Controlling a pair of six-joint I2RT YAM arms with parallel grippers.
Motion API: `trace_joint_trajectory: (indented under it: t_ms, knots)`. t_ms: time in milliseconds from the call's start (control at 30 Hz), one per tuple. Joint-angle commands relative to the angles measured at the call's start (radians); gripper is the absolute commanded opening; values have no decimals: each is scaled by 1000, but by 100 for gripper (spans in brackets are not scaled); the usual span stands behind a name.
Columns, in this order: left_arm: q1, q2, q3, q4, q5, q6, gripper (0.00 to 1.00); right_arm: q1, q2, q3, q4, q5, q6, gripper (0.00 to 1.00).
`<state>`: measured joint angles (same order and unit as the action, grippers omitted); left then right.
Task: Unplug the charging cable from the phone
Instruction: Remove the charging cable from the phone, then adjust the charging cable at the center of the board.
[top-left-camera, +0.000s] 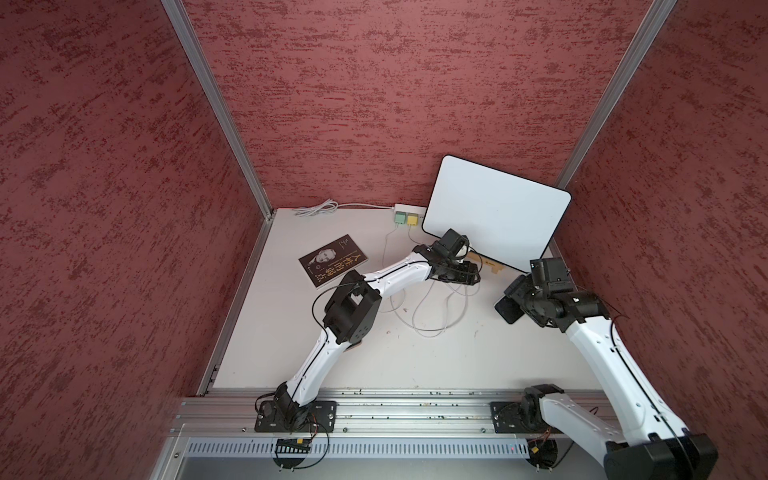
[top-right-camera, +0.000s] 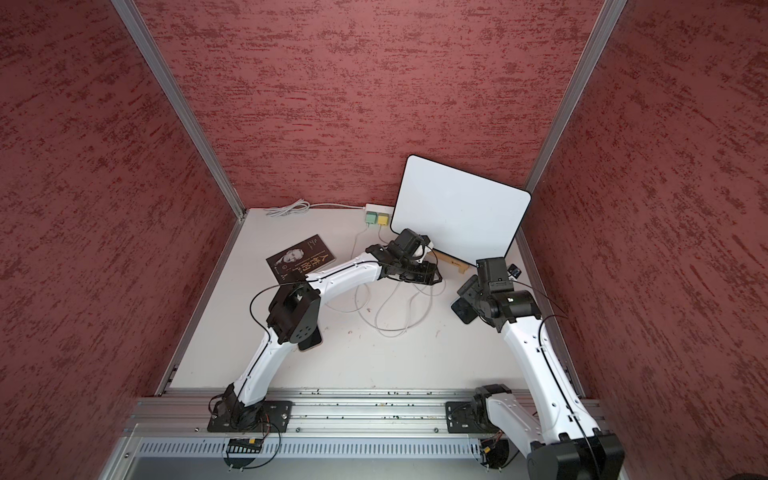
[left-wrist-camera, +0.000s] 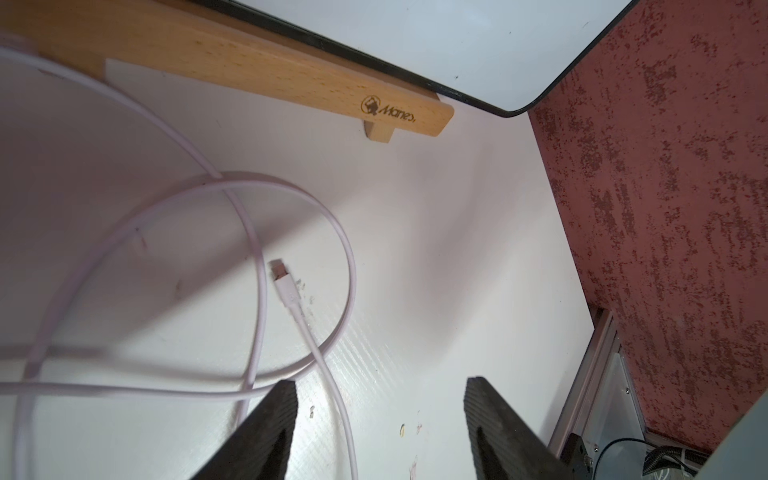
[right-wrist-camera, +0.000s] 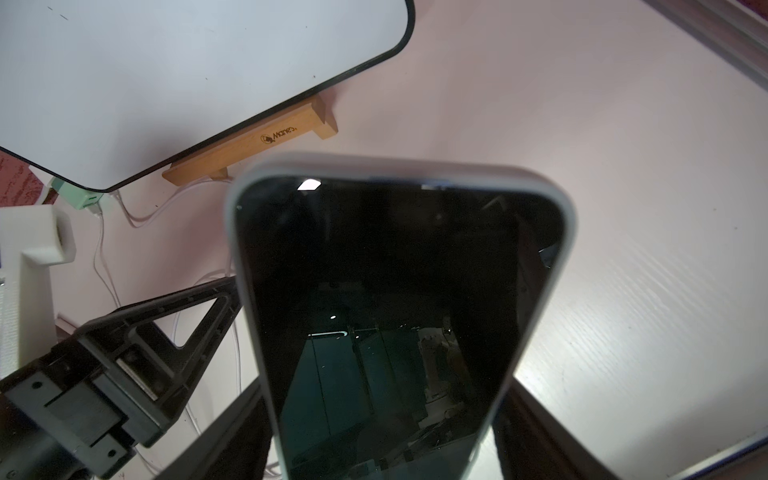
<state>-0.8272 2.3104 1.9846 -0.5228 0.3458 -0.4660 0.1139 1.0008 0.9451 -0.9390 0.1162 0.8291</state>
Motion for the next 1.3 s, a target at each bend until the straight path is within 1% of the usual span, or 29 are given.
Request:
trace_joint_trajectory:
  t_ms: [0, 33, 100, 233, 367, 467, 600, 733, 933, 1100, 1267]
  knots:
    - [23, -165, -129, 18, -58, -13, 70, -8, -12, 24, 43, -21, -28, 22]
    - [33, -205, -191, 41, -71, -26, 71, -8, -12, 26, 46, -26, -32, 22]
    - [55, -301, -321, 72, -110, -63, 75, -7, -7, 28, 50, -40, -41, 22]
    - [110, -464, -564, 103, -193, -137, 75, -5, 3, 17, 68, -71, -49, 22]
    - [182, -562, -733, 58, -272, -249, 75, 4, 7, -7, 95, -87, -43, 22]
    - [226, -610, -822, 35, -305, -332, 76, 14, 13, -12, 104, -94, -39, 22]
    - [267, -621, -855, -18, -356, -409, 75, 24, 20, -17, 109, -93, -38, 23]
    - [311, -594, -863, -42, -353, -452, 74, 30, 20, -22, 111, -86, -35, 23]
    - [320, -574, -855, -93, -391, -496, 76, 33, 20, -35, 115, -84, -32, 23]
    - [327, -551, -857, -101, -378, -516, 75, 33, 27, -43, 126, -90, -22, 23]
    - [328, -537, -854, -131, -396, -542, 75, 34, 26, -46, 128, -89, -19, 23]
